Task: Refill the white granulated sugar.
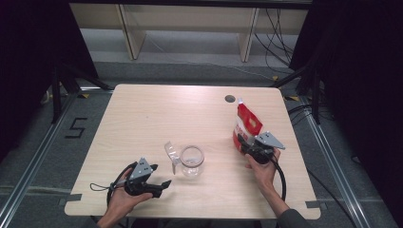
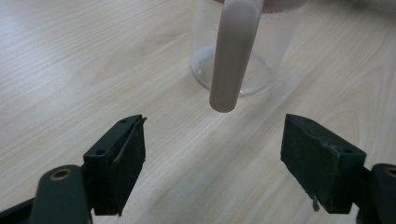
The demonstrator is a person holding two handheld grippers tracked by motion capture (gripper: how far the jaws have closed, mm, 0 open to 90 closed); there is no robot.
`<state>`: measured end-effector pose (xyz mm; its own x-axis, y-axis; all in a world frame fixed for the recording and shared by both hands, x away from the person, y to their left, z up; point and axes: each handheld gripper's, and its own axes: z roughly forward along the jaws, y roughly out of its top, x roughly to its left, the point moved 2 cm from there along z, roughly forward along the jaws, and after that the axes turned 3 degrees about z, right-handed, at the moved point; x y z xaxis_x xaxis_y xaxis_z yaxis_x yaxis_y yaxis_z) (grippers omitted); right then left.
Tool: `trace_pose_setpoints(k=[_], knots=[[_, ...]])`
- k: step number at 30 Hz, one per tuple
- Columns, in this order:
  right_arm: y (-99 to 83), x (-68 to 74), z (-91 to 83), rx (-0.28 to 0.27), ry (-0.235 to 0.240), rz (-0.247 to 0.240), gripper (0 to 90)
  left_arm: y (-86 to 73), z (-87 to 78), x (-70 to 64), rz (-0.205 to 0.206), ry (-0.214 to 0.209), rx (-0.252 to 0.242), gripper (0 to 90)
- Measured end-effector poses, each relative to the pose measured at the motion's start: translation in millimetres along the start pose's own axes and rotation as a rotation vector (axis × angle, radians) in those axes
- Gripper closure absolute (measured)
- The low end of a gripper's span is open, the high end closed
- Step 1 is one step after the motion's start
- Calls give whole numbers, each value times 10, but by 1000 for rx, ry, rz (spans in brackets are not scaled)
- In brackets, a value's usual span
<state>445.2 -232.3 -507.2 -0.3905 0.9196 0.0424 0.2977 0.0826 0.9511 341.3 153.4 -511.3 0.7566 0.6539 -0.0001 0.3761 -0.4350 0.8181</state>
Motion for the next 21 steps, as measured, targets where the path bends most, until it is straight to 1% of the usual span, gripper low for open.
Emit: trace_pose_setpoints(k=[1,2,3,4,5,6,7,8,9,10,11,12,13,14,15,16,17,18,19,20,21], knots=[[8,23,-13,5,11,11,512,0,2,-2,-3,1,-1,218],[7,20,-3,-14,18,0,513,1,0,-1,-2,0,-1,218],[13,25,-19,-3,12,-1,513,3,-1,4,6,-4,-2,221],[20,37,-21,-4,18,9,514,2,3,3,5,4,-11,222],[26,18,-30,-6,15,-5,514,1,3,3,2,4,-13,222],[36,13,-37,-14,17,-3,514,1,0,5,3,6,-12,222],[47,16,-60,-5,12,-7,514,2,7,-4,-13,8,-25,222],[47,16,-60,-5,12,-7,514,2,7,-4,-13,8,-25,222],[76,-9,-94,-13,23,-46,515,1,-2,1,-12,11,-17,221],[76,-9,-94,-13,23,-46,515,1,-2,1,-12,11,-17,222],[90,7,-145,-21,21,-31,516,-1,-4,9,-9,15,-14,221],[90,7,-145,-21,21,-31,516,-1,-4,9,-9,15,-14,221],[108,-14,-166,-21,34,-52,516,-5,5,-2,-33,17,-19,221],[115,12,-198,-20,38,-31,516,-4,-2,0,-24,16,-15,221],[120,28,-226,-18,35,-39,516,-2,-4,7,-9,17,-13,222],[129,46,-258,-16,32,-55,516,-4,-3,8,-9,16,-9,222],[136,55,-285,-15,49,-77,516,-4,-4,18,-1,18,3,221],[140,60,-306,-27,59,-102,517,-5,-4,15,-5,15,0,221],[138,124,-382,-15,69,-111,517,-8,5,-1,-32,5,-9,221],[138,124,-382,-15,69,-111,517,-8,5,-1,-32,5,-9,222],[140,171,-450,-11,83,-149,517,-12,-2,9,-19,6,3,221]])
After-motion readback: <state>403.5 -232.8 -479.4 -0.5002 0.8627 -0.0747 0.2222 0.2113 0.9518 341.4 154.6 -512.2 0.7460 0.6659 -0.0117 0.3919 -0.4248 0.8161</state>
